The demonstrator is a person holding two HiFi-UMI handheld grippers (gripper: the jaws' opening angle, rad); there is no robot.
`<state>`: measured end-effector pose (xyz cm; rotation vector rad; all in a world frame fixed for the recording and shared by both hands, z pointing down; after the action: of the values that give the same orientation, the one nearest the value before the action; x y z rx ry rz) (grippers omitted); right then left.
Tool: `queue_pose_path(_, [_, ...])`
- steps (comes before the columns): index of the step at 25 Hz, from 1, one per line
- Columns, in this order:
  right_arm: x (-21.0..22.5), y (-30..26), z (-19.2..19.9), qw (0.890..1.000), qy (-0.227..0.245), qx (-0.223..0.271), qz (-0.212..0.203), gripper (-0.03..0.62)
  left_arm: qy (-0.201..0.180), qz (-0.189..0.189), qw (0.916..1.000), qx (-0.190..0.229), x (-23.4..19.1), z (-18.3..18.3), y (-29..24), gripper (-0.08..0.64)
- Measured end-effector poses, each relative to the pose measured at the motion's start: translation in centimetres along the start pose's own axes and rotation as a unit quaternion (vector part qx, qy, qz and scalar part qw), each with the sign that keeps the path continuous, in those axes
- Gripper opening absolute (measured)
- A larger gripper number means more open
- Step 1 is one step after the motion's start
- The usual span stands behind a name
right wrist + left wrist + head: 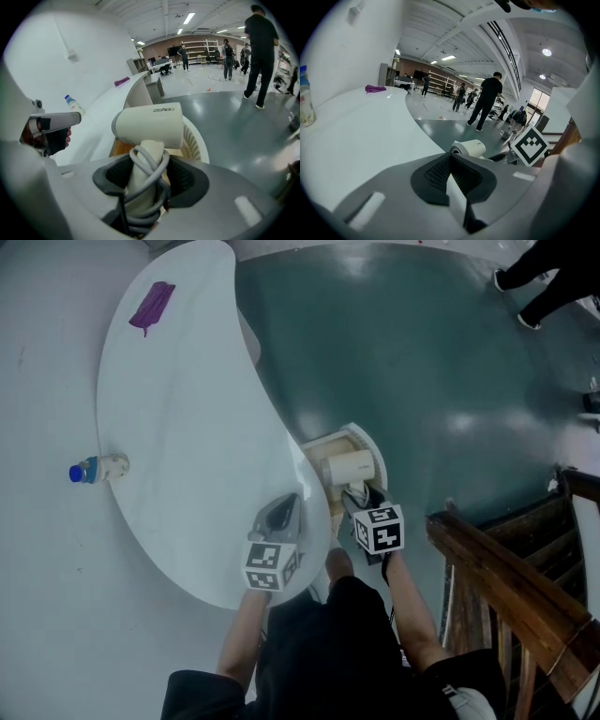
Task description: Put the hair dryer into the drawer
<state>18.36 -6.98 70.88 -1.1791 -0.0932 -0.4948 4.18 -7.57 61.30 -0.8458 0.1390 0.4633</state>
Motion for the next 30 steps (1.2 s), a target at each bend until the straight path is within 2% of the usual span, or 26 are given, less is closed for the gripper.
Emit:
queue_pose_path(15, [0.6,-5.3,1.1,0.999,-0.006,-0.047,-0.002,0.225,0.012,-0.003,0.9999,0.0,-1.3,0.3,-1.1,0.008])
queue_pose_path(30, [1.5,-10.5,1.7,0.994,-0.017,-0.109,0.012,0.225,0.019,0.007,0.9996,-0.021,-1.7,1.0,-1.9,0.008])
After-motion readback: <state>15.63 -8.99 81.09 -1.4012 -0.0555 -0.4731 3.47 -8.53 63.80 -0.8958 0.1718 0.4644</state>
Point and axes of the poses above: the fingertips, and each gripper's own axes: y backward along the fingers, x to its right, z out of its underside, the point moved 1 cm from there along y, backward along the fingers, and after that the axes turned 5 degrees about -x, right-handed, at the moved point
